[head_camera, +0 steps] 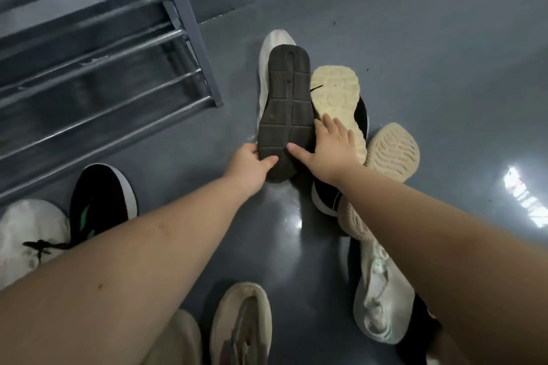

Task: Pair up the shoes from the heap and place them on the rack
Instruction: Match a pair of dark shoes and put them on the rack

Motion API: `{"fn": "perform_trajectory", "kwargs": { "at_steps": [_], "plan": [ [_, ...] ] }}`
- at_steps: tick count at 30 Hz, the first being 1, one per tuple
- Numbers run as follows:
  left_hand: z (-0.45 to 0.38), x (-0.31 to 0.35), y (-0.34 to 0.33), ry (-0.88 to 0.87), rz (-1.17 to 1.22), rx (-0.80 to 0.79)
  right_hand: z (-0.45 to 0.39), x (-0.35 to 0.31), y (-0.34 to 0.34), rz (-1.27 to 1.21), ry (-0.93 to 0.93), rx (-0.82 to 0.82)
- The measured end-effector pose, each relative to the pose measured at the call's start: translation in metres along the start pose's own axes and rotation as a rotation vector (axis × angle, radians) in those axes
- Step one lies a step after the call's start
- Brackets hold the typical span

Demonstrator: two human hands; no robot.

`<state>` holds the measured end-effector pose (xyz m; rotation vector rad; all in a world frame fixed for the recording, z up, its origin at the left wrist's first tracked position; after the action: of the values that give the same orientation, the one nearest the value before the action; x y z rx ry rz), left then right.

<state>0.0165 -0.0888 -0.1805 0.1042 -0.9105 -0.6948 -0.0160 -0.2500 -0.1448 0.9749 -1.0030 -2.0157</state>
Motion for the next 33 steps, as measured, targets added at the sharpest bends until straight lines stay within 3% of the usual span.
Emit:
{"fn": "perform_trajectory", "kwargs": {
  "at_steps": [5,9,14,18,20,22,27,30,33],
  "plan": [
    [0.029,0.009,0.015,0.025,0.297,-0.007,0.018,-0.012,0.017,-0.371,-0.003,0.051],
    [0.073,0.023,0.044,-0.029,0.373,-0.02,0.054,-0.03,0.021,-0.71,-0.029,-0.04],
    [0.135,0.025,0.092,-0.139,0.273,0.018,0.116,-0.059,0.039,-1.013,-0.103,0.016],
    [0.191,0.03,0.133,-0.268,0.085,0.064,0.17,-0.091,0.035,-1.198,-0.205,-0.075],
    [0.22,0.034,0.153,-0.322,-0.047,0.071,0.193,-0.107,0.044,-1.145,-0.181,-0.085],
    [0.253,0.037,0.173,-0.365,-0.178,0.086,0.215,-0.121,0.071,-0.923,-0.072,0.026],
    [0.341,0.045,0.205,-0.439,-0.579,0.085,0.279,-0.171,0.137,-0.332,0.381,0.245],
    [0.381,0.047,0.207,-0.483,-0.708,0.019,0.321,-0.194,0.139,-0.1,0.602,0.194],
    [0.402,0.042,0.201,-0.529,-0.678,-0.037,0.352,-0.197,0.12,-0.044,0.678,0.04]
  ]
}}
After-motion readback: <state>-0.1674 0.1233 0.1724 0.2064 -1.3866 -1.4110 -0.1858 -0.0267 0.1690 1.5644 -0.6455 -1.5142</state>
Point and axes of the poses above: each hand's wrist, its own z-axis away from the middle knuckle, its own y-axis out of the back of the hand, x = y × z, the point moved 10 cm from there along -z, towards the middle knuckle, and after that the axes turned 3 degrees about -z, right-handed, at the moved point
